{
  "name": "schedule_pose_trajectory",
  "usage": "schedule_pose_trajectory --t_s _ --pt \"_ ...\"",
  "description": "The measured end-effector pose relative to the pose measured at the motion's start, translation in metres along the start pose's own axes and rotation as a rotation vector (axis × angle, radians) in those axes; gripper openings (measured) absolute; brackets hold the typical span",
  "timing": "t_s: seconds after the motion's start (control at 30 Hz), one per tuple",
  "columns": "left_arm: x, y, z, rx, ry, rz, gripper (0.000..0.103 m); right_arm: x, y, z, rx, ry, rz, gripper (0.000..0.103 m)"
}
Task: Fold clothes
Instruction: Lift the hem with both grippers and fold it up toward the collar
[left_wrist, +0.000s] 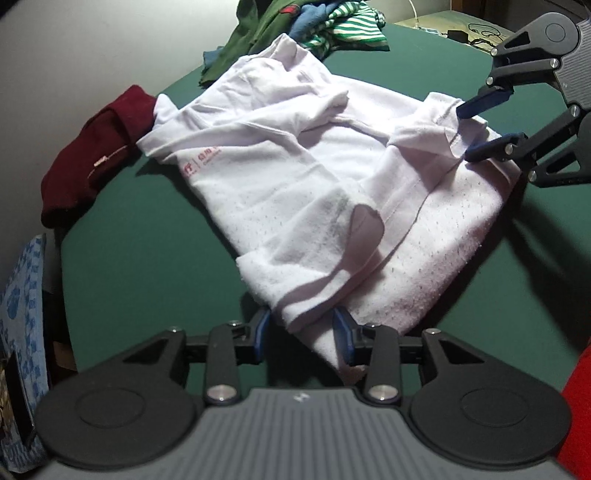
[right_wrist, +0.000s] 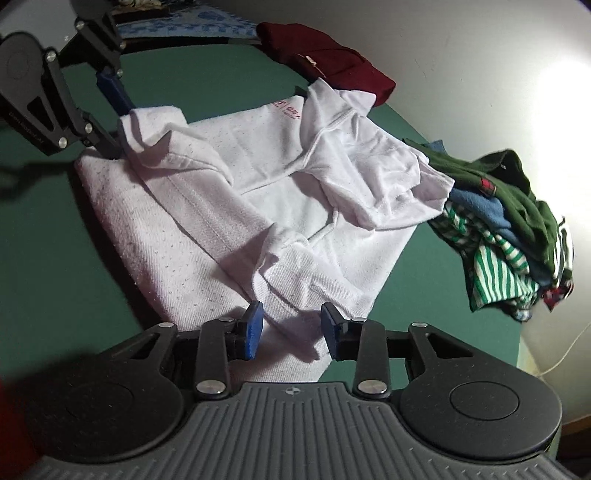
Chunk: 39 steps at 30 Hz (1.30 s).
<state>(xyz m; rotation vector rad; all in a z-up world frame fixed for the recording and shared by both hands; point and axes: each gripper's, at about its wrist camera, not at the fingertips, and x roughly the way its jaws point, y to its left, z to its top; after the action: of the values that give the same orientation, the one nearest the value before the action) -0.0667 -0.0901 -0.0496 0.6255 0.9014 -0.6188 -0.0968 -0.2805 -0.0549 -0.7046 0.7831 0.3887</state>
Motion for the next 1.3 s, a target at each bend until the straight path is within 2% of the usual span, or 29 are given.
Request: schedule_pose_trajectory --t_s 0.07,0.1,0.13,0.17,0.2,0.23,0.4,0.47,0.5,0.6,0.63,0.67,0.77,0.9,0.97,1.0,1.17,1.3 --pt "0.004 0.002 0.006 -0.008 -0.011 0.012 0.030 0.005 0.008 0.001 -0.047 0.002 -0.025 0.037" --pt "0.005 0.004 0.010 -0.013 -0.018 0.015 0.026 0.008 0.009 0.002 -0.052 0.004 -0.022 0.033" --pt "0.005 0.007 0.014 -0.017 -0.026 0.014 0.022 0.011 0.008 0.003 -0.048 0.006 -0.015 0.023" --pt "0.004 0.009 0.018 -0.020 -0.037 0.011 0.022 0.013 0.006 0.005 -0.034 0.009 -0.009 0.016" --pt "0.002 0.013 0.021 -0.024 -0.047 0.008 0.022 0.013 0.002 0.008 -0.013 0.009 -0.007 0.003" --pt "0.000 0.016 0.025 -0.027 -0.056 0.005 0.022 0.014 -0.002 0.010 0.008 0.009 -0.007 0.001" --pt "0.007 0.030 0.043 -0.053 -0.072 0.021 0.022 0.022 -0.028 0.024 0.100 -0.019 -0.044 0.000" --pt "0.015 0.033 0.047 -0.072 -0.055 0.035 0.022 0.020 -0.036 0.028 0.117 -0.025 -0.014 0.002" --pt "0.017 0.035 0.048 -0.085 -0.054 0.033 0.022 0.018 -0.039 0.029 0.117 -0.029 0.011 0.008" --pt "0.019 0.034 0.048 -0.121 -0.051 0.031 0.023 0.005 -0.024 0.023 0.025 -0.044 0.087 0.043" --pt "0.019 0.033 0.047 -0.122 -0.053 0.035 0.023 0.002 -0.016 0.020 -0.019 -0.046 0.108 0.045" --pt "0.020 0.032 0.047 -0.122 -0.052 0.040 0.024 0.000 -0.009 0.016 -0.069 -0.049 0.123 0.045" --pt "0.024 0.032 0.047 -0.140 -0.035 0.052 0.025 0.008 -0.002 0.009 -0.108 -0.052 0.115 0.036" --pt "0.030 0.037 0.048 -0.183 -0.015 0.061 0.025 0.024 -0.009 0.008 -0.102 -0.045 0.143 0.032" --pt "0.033 0.042 0.051 -0.207 -0.013 0.063 0.025 0.024 -0.014 0.011 -0.110 -0.052 0.169 0.014" --pt "0.034 0.045 0.053 -0.220 -0.013 0.064 0.025 0.025 -0.020 0.013 -0.097 -0.060 0.169 0.009" --pt "0.044 0.062 0.068 -0.260 -0.018 0.090 0.023 0.037 -0.057 0.030 -0.031 -0.089 0.138 0.007" --pt "0.060 0.077 0.085 -0.289 -0.011 0.100 0.023 0.063 -0.077 0.045 -0.008 -0.082 0.124 0.008"
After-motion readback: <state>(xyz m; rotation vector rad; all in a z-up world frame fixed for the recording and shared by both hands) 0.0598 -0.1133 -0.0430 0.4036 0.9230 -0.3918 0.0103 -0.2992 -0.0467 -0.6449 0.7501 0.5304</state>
